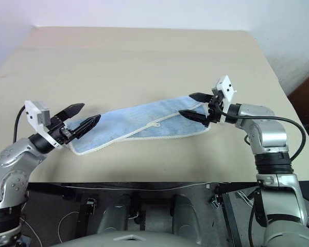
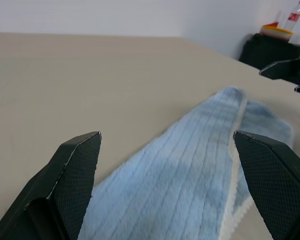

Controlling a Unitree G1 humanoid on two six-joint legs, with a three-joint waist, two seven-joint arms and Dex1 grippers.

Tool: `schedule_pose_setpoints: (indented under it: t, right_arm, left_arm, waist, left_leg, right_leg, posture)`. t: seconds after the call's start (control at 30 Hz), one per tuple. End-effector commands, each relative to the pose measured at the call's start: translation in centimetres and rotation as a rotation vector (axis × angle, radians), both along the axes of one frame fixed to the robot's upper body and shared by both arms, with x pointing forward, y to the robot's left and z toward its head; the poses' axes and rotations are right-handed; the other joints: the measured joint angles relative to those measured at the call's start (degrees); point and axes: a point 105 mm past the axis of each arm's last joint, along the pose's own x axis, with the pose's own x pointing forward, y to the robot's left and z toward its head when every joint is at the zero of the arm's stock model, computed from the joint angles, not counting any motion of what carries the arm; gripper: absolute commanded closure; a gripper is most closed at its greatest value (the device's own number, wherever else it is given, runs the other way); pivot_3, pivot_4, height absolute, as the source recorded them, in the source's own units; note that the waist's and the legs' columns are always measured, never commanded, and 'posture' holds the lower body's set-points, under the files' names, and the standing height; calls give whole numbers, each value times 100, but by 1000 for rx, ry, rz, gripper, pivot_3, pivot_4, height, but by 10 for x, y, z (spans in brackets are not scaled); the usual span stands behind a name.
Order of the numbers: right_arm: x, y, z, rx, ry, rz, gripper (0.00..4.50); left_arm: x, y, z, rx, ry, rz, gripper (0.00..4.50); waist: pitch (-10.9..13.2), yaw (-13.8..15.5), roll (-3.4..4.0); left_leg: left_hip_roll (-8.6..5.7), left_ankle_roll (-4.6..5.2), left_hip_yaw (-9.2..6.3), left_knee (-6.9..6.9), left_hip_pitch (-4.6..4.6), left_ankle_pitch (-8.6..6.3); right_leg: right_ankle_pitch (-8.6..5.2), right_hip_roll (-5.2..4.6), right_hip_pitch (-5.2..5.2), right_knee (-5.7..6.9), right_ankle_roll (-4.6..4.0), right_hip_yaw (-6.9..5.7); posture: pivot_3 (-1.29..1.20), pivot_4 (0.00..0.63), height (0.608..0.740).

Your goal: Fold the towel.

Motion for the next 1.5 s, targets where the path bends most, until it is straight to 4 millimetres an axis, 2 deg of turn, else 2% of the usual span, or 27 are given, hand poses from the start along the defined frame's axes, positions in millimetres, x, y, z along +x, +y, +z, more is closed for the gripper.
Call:
schedule_pose_setpoints:
  t: [0.03,0.17,0.27,0.33,0.47,0.57,0.67,0.83,1.0,1.13,1.5]
  right_arm:
    - [0,1,17,23,-62,8,8]
    - [4,0,21,36,-90,-28,8]
    - [10,-11,19,6,-99,-94,8]
    - [19,-19,8,-83,-56,-165,8]
    - [28,-30,11,-112,-44,-228,8]
    - [34,-34,5,-159,46,-255,8]
    - [43,-39,8,-228,6,-304,8]
    - [60,-53,4,-398,-13,-364,8]
    - [69,-58,15,-489,-96,-331,8]
    - [71,-67,15,-608,-160,-286,8]
    - [81,-70,8,-674,-189,-294,8]
  left_arm:
    - [-4,-3,14,10,-58,-8,55]
    - [-7,-9,16,5,-47,-39,55]
    - [-9,-11,17,-9,-28,-59,55]
    - [-12,-20,13,19,-14,-114,55]
    - [-11,-30,8,33,11,-170,55]
    - [-10,-41,7,18,16,-221,55]
    - [-9,-48,11,11,2,-249,55]
    - [-6,-53,4,62,-5,-273,55]
    - [-7,-58,-7,98,8,-309,55]
    - [-4,-59,-8,101,-7,-311,55]
    - [6,-62,-4,120,-23,-328,55]
  waist:
    - [0,15,0]
    - [-1,10,1]
    - [-1,15,1]
    - [-1,9,1]
    - [-1,2,1]
    - [-1,0,2]
    - [-1,-2,2]
    - [-1,-9,3]
    - [0,-12,5]
    - [0,-2,5]
    - [3,-80,10]
  left_leg:
    - [0,0,0,0,0,0]
    - [0,5,0,0,0,-3]
    - [0,2,1,-2,0,-1]
    - [0,-2,2,-1,0,1]
    - [0,-3,6,-1,0,1]
    - [0,-3,6,-3,0,2]
    - [1,-4,5,-1,0,2]
    - [0,-8,12,0,-1,5]
    - [-1,-13,14,2,-2,8]
    - [-2,-16,16,2,-2,10]
    - [14,-20,22,66,-4,12]
  right_leg:
    - [0,0,-1,0,0,0]
    - [3,0,-1,0,-4,-1]
    - [4,0,-1,0,-4,-1]
    - [4,0,-2,0,-4,-1]
    - [4,0,-4,0,-4,0]
    - [4,0,-6,0,-4,0]
    - [4,0,-6,1,-4,0]
    - [4,1,-7,1,-3,-2]
    - [6,4,-6,4,0,-3]
    - [6,7,-10,5,0,-4]
    - [4,1,-20,87,1,-15]
  posture:
    - [0,150,692]
    - [0,150,692]
    - [0,150,692]
    - [0,150,692]
    - [0,150,692]
    - [0,150,692]
    - [0,150,692]
    - [0,150,692]
    - [0,150,692]
    - [0,150,692]
    - [0,150,692]
